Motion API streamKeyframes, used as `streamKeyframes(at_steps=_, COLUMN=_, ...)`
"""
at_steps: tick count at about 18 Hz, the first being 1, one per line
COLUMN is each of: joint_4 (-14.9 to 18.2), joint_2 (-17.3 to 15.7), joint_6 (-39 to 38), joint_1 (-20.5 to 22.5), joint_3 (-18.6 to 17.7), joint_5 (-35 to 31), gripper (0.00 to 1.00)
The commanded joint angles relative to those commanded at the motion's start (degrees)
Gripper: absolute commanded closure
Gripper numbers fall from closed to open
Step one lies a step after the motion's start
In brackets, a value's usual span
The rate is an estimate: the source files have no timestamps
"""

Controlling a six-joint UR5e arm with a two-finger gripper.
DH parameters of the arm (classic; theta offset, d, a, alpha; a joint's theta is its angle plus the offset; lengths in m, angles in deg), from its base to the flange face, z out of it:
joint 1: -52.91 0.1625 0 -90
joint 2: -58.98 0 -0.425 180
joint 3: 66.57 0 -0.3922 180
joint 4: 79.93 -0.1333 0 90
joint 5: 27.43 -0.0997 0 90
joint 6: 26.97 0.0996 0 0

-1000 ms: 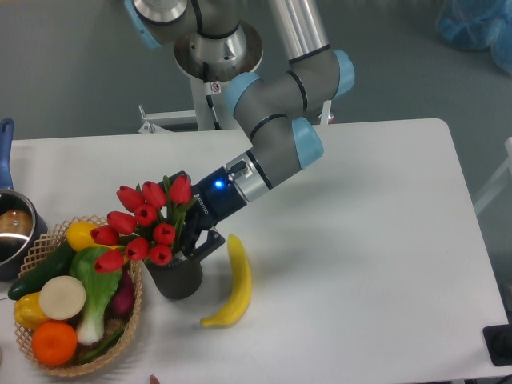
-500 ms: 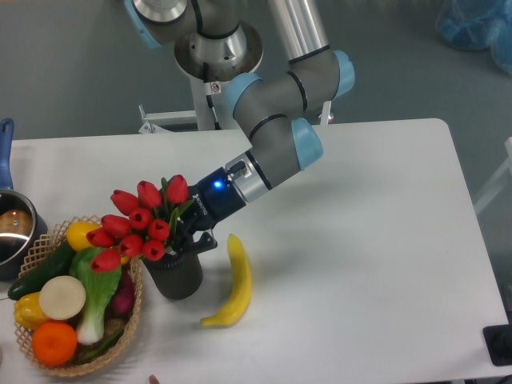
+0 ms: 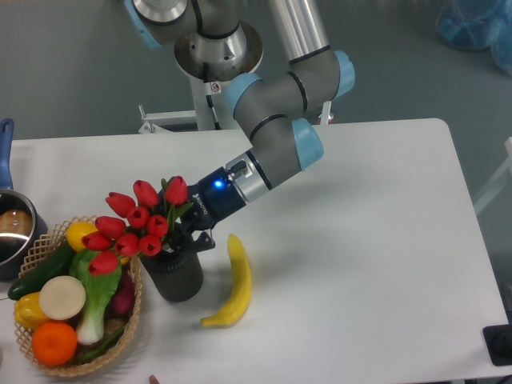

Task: Pick up the flowers from the vase
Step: 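Close the gripper on the tulip stems, then lift the tulips straight up out of the black vase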

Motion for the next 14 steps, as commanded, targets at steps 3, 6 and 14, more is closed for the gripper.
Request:
streamKeyframes(at_steps=3, joint_4=0.0, joint_2=-0.09, joint_6=-0.09, joint_1=0.44, joint_3=0.09, joint_5=0.09, gripper=0.52)
streamKeyframes(at_steps=6, joint_4=0.0, joint_2=-0.35, joint_6=-0.17, joint_1=0.7, joint_3=0.18, joint_5=1.4, gripper=0.52)
streamKeyframes(at_steps=14, joint_4=0.0, joint_2=-1.41, joint_6=-5.09, joint_1=1.94, joint_3=2.19, joint_5=3.69, gripper=0.52)
